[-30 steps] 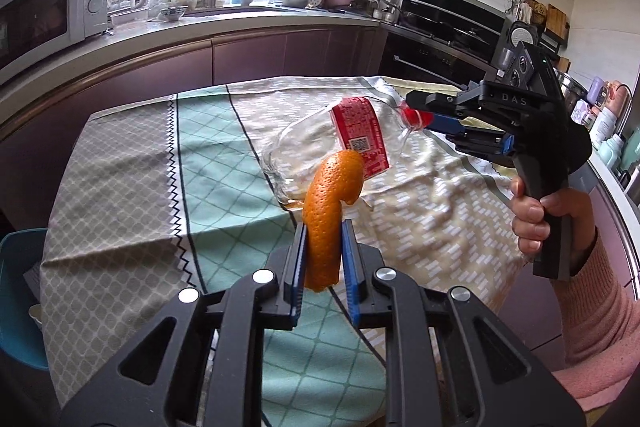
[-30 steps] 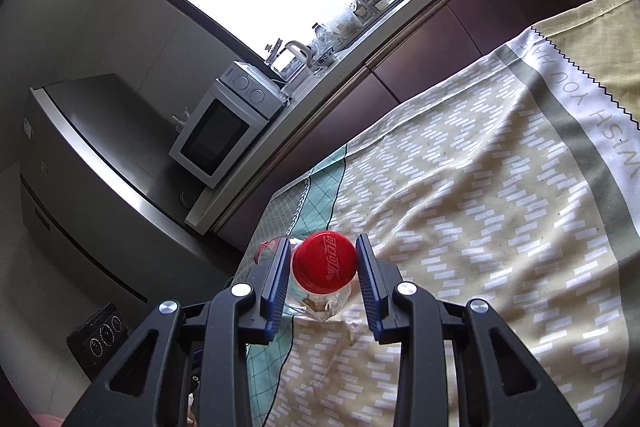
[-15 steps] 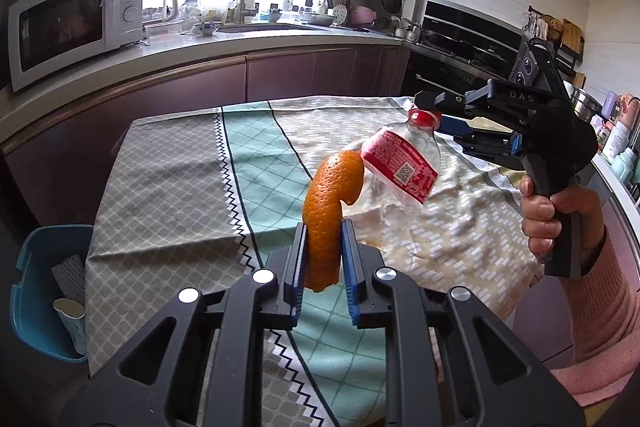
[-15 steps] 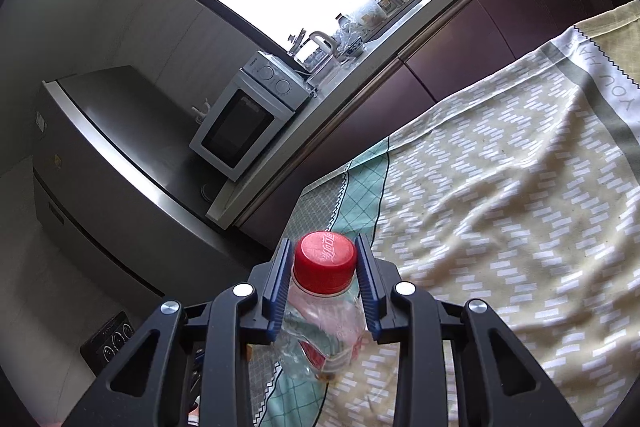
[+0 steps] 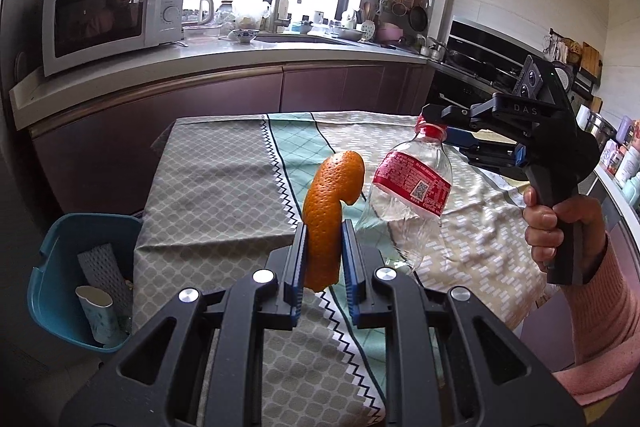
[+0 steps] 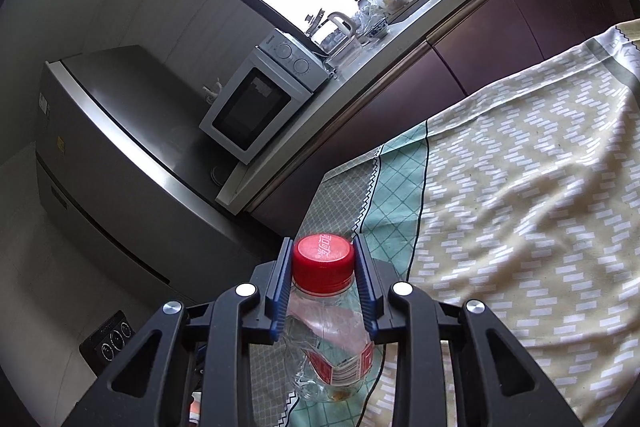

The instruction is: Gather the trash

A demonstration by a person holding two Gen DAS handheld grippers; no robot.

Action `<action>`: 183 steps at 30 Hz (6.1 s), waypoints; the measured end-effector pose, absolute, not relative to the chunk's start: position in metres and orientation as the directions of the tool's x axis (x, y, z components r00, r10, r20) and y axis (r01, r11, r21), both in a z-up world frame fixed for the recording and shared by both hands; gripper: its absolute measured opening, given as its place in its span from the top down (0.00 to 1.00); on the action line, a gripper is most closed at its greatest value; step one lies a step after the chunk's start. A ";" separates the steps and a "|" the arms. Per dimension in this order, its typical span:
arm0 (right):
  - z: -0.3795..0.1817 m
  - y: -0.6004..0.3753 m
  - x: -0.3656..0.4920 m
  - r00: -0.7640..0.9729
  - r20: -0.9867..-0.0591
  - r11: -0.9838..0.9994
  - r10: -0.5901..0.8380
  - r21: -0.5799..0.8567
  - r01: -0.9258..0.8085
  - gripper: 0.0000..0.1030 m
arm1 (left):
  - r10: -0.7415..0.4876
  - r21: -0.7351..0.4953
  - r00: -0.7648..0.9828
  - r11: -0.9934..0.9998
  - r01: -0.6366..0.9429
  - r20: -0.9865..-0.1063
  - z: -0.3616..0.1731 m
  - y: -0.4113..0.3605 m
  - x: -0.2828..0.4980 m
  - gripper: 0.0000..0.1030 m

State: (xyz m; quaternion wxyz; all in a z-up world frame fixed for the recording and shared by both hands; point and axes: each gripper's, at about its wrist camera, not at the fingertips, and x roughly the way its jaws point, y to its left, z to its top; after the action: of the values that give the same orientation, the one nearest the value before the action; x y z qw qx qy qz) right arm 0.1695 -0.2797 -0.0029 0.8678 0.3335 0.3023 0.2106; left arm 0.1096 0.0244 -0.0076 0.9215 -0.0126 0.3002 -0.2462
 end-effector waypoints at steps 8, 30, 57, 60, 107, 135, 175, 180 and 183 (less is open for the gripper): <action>-0.026 -0.272 0.180 0.669 -0.438 0.665 0.600 0.739 -0.112 0.44 | -0.457 -0.187 0.688 0.882 0.433 -0.564 -0.019 0.033 0.108 0.83; -0.046 -0.259 0.176 0.647 -0.395 0.591 0.652 0.800 -0.107 0.71 | -0.401 -0.162 0.716 0.911 0.380 -0.572 -0.022 0.044 0.113 0.83; 0.001 -0.139 0.252 0.559 -0.331 0.553 0.760 0.782 -0.288 0.71 | -0.146 -0.129 0.824 0.988 0.089 -0.547 -0.008 0.179 0.103 0.83; 0.002 -0.125 0.260 0.547 -0.334 0.551 0.767 0.780 -0.297 0.71 | -0.129 -0.127 0.823 0.989 0.070 -0.553 -0.010 0.189 0.104 0.83; -0.045 -0.031 0.319 0.434 -0.446 0.582 0.783 0.772 -0.257 0.71 | -0.036 -0.131 0.777 0.990 -0.060 -0.628 -0.047 0.232 0.135 0.83; -0.079 0.024 0.336 0.332 -0.595 0.677 0.732 0.689 -0.259 0.68 | -0.014 -0.127 0.714 0.986 -0.106 -0.700 -0.096 0.241 0.179 0.80; -0.008 -0.095 0.104 0.874 -0.410 0.964 0.261 0.063 -0.258 0.06 | -0.024 -0.101 0.919 0.995 -0.017 -0.394 -0.004 0.134 0.041 0.05; -0.007 -0.112 0.078 0.905 -0.371 0.977 0.206 0.031 -0.210 0.06 | -0.034 -0.081 0.918 0.997 0.002 -0.394 -0.002 0.111 0.031 0.05; -0.008 -0.124 0.068 0.918 -0.357 0.984 0.175 0.034 -0.174 0.06 | -0.037 -0.070 0.923 0.997 0.010 -0.383 -0.001 0.101 0.028 0.05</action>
State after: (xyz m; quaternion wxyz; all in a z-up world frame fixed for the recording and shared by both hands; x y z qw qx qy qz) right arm 0.0676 -0.1237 -0.0079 0.9792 0.0009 0.1821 0.0893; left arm 0.0284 0.1014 -0.0006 0.9799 -0.0335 0.1961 -0.0119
